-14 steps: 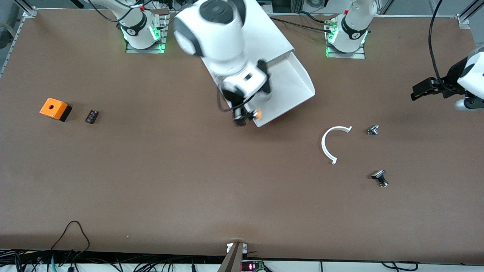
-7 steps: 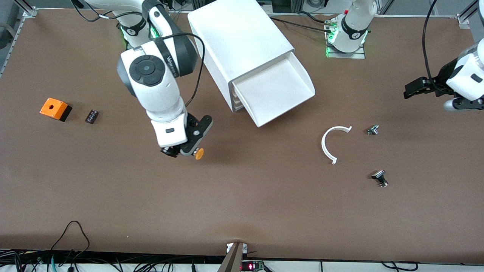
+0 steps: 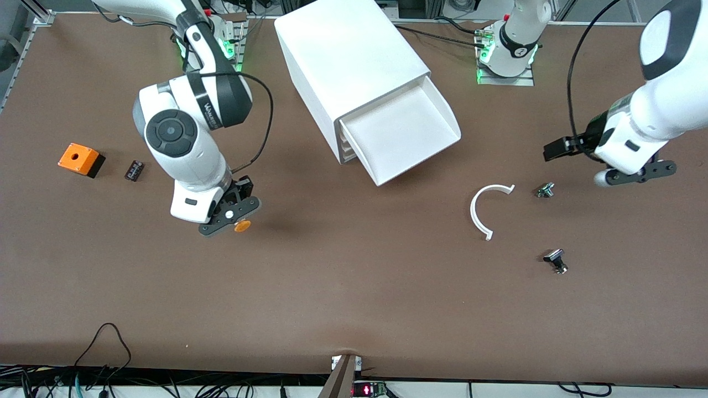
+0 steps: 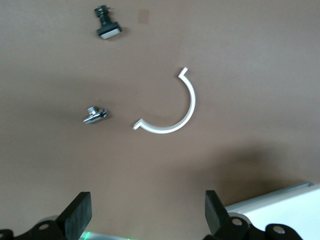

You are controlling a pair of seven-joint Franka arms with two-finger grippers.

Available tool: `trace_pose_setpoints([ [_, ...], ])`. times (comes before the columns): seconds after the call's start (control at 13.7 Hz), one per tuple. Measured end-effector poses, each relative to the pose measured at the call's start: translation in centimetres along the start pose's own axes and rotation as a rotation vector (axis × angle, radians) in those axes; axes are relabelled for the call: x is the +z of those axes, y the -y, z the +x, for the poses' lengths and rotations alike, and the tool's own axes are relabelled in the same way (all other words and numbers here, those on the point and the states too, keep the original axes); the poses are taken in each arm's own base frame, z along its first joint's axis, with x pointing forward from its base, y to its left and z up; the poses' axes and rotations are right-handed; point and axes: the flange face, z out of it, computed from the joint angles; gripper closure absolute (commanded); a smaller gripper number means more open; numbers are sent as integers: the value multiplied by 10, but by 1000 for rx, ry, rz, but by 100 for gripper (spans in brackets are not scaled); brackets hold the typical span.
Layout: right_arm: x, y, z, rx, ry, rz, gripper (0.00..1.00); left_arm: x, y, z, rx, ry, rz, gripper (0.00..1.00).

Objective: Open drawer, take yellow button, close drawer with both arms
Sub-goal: 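Lift the button out with the right gripper while the left gripper approaches, then push the drawer shut with the left gripper while the right gripper carries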

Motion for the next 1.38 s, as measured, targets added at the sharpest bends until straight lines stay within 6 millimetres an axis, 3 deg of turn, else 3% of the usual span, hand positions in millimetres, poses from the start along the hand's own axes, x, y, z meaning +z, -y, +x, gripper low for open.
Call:
trace_pose_setpoints([
  [0.29,37,-74,-55,131,88,22,81,53,-51,1,-52,-28,-17,0],
  [0.51,73,-101,-93,219,159,97,76,98,-96,-13,-96,-39,-25,0],
  [0.58,88,-106,-106,251,183,130,100,109,-109,-18,-111,-35,-25,0],
  [0.73,117,-122,-133,323,201,152,98,128,-133,-26,-136,-36,-31,0],
  [0.87,134,-143,-153,374,201,150,98,146,-152,-31,-156,-41,-44,0],
  [1.09,154,-153,-166,361,126,132,94,186,-189,-43,-152,-49,-71,0],
  [1.38,205,-136,-200,361,40,107,94,213,-226,-75,-146,-22,-51,0],
])
